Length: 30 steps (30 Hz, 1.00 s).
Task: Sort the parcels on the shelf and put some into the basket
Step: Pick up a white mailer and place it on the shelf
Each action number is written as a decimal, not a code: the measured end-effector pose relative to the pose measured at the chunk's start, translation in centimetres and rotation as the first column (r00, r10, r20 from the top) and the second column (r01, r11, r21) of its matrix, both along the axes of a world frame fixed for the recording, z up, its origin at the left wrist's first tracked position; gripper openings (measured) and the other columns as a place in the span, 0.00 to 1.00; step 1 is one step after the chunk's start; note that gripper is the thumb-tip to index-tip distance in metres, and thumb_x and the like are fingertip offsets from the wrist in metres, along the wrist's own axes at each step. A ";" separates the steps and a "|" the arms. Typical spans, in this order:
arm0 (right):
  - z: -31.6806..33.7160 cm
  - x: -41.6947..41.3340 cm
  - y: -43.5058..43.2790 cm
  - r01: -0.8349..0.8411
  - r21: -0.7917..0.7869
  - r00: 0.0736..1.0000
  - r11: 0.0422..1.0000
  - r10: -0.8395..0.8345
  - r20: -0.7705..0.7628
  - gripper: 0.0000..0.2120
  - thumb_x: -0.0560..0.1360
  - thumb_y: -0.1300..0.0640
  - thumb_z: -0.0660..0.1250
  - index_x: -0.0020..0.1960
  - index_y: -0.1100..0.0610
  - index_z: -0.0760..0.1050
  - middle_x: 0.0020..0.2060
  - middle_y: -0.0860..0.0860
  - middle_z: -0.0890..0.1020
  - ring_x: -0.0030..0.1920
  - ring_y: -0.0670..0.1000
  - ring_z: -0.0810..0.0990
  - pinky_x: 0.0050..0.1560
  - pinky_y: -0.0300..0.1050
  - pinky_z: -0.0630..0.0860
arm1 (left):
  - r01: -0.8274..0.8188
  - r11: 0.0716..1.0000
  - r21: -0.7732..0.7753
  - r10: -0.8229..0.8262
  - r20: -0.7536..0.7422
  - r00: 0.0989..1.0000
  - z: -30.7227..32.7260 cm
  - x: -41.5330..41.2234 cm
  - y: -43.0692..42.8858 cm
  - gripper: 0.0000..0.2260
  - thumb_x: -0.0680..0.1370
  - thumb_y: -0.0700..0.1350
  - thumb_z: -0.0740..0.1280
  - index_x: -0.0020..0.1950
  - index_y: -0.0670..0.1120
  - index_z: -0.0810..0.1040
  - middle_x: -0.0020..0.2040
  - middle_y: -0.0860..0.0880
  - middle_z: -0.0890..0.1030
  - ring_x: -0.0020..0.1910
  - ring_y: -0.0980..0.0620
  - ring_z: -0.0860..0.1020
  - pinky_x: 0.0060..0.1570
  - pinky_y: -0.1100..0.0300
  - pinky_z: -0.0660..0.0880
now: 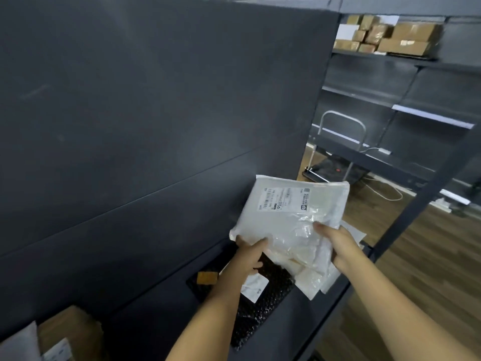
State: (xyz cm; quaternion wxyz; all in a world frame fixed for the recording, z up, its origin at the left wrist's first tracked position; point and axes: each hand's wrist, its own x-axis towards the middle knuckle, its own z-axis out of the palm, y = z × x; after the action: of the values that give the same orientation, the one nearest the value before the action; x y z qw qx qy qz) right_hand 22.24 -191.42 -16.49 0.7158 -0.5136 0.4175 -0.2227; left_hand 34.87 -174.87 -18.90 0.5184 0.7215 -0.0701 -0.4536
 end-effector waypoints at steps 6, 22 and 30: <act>1.9 -1.8 7.2 -0.226 0.120 0.951 0.967 0.193 0.241 0.26 0.68 0.61 0.71 0.66 0.59 0.72 0.57 0.58 0.82 0.56 0.57 0.81 0.55 0.54 0.77 | -0.469 0.764 -0.442 0.320 -0.371 0.872 4.0 -2.3 5.0 0.19 0.77 0.49 0.69 0.66 0.45 0.74 0.55 0.45 0.83 0.55 0.45 0.81 0.51 0.50 0.78; 12.3 -9.9 18.3 -0.737 -0.274 0.549 0.618 0.783 0.293 0.21 0.70 0.56 0.72 0.63 0.52 0.75 0.56 0.54 0.83 0.55 0.56 0.83 0.46 0.46 0.81 | -0.116 0.862 -0.493 0.242 0.199 0.950 15.3 -12.2 24.9 0.19 0.75 0.44 0.69 0.66 0.49 0.73 0.59 0.44 0.82 0.56 0.42 0.81 0.53 0.46 0.79; 17.6 -9.5 22.6 -0.602 -0.558 0.619 0.571 0.775 0.126 0.16 0.68 0.47 0.74 0.54 0.49 0.79 0.46 0.46 0.86 0.46 0.48 0.85 0.40 0.37 0.81 | -0.160 0.857 -0.489 0.219 0.066 0.973 15.4 -13.0 27.5 0.21 0.74 0.60 0.68 0.62 0.51 0.79 0.61 0.47 0.82 0.60 0.47 0.80 0.52 0.53 0.80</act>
State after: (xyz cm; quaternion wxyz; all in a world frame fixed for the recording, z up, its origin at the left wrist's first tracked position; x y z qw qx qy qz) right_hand 12.75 -168.79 1.06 0.6625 -0.7416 -0.0246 -0.1023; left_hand 21.84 -147.40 -3.53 0.7182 0.5993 -0.1397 -0.3247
